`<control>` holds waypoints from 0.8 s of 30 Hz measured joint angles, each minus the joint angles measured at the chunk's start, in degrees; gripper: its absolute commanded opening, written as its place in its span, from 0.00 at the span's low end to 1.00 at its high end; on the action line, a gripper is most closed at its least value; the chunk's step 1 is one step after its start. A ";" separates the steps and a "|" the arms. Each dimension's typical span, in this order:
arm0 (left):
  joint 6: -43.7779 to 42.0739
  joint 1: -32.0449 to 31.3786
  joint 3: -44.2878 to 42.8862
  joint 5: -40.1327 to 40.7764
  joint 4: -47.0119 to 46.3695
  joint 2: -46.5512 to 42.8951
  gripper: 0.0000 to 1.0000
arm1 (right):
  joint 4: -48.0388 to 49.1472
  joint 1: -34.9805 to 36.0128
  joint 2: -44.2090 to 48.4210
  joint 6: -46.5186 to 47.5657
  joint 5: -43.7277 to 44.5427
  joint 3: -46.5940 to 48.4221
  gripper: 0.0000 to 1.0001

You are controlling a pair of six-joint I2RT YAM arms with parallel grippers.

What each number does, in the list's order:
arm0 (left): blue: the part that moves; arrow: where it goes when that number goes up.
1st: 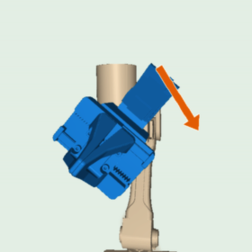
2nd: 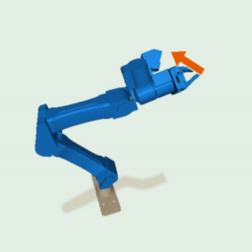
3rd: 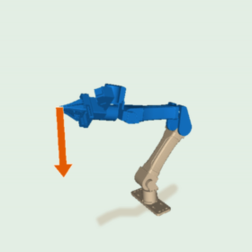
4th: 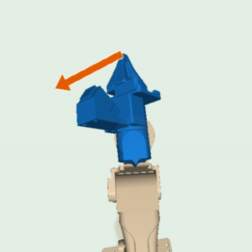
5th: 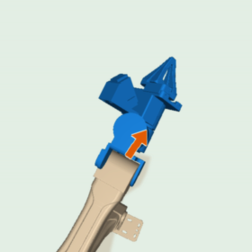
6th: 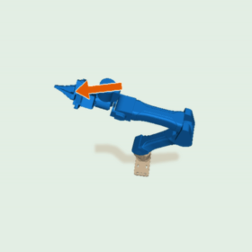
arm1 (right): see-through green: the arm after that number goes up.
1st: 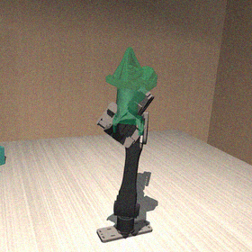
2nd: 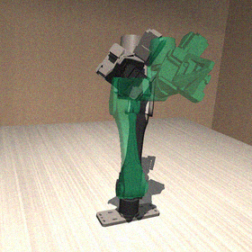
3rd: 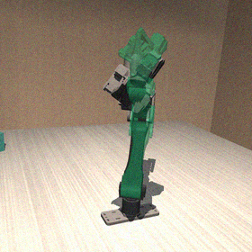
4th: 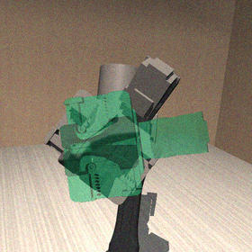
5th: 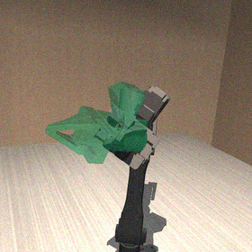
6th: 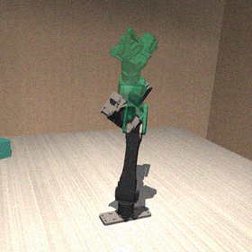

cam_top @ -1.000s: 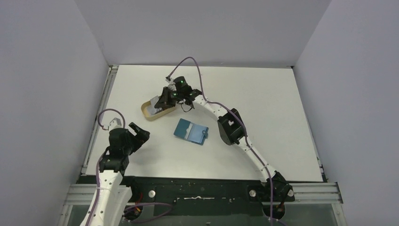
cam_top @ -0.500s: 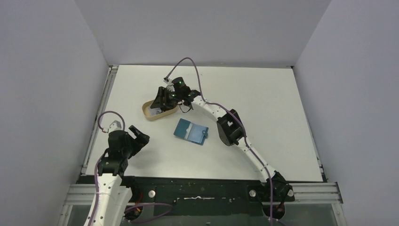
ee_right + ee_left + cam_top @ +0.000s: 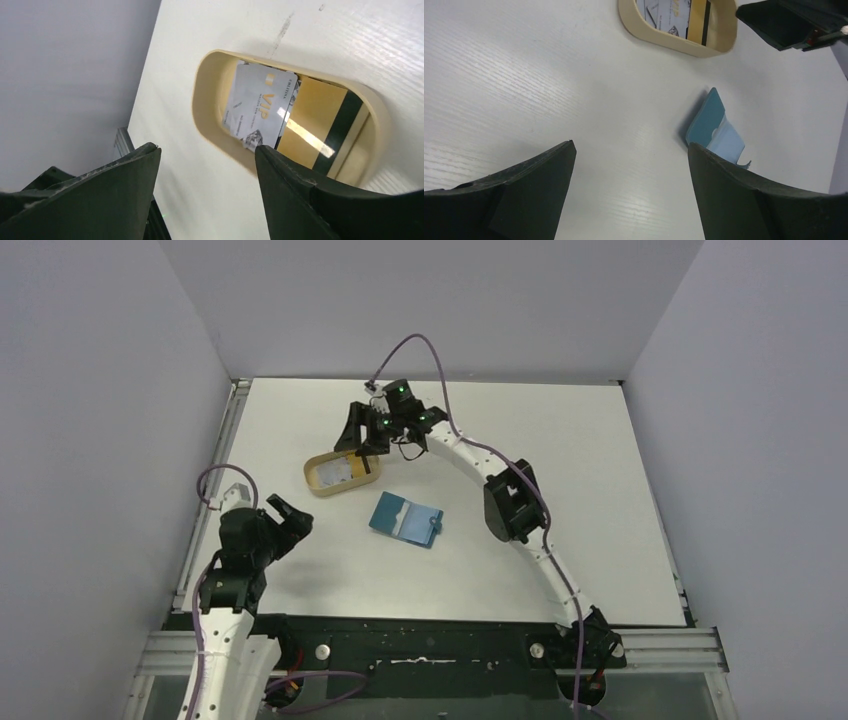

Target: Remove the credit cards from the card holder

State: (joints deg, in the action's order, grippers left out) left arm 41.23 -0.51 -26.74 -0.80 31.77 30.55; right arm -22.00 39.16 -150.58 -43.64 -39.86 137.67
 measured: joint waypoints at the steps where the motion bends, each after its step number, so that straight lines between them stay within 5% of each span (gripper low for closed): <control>1: -0.09 0.39 -0.37 -0.24 -0.24 -0.07 0.81 | -0.63 -0.22 2.36 0.79 0.22 -1.40 0.86; 4: -0.31 1.38 -0.98 -0.83 -1.22 0.15 0.81 | -1.68 -0.90 9.97 3.37 1.49 -6.12 1.00; 6: -0.87 1.44 -1.60 -1.22 -1.53 0.76 0.81 | -1.64 -1.25 15.74 5.07 2.60 -10.43 1.00; 9: -2.25 1.46 -3.15 -1.46 -1.55 1.88 0.97 | 0.33 -1.31 26.93 7.28 5.03 -22.86 1.00; 14: -5.84 1.49 -6.88 -1.25 -1.25 1.90 0.97 | 2.36 -1.36 43.58 9.57 11.61 -44.57 1.00; 24: -10.75 1.68 -7.23 -2.95 -2.69 -1.42 0.97 | -3.87 -5.49 71.28 12.46 31.41 -71.45 1.00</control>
State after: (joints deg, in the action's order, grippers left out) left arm 30.48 1.17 -33.98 -3.75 29.08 29.12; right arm -25.87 33.67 -79.31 -31.18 -8.45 66.22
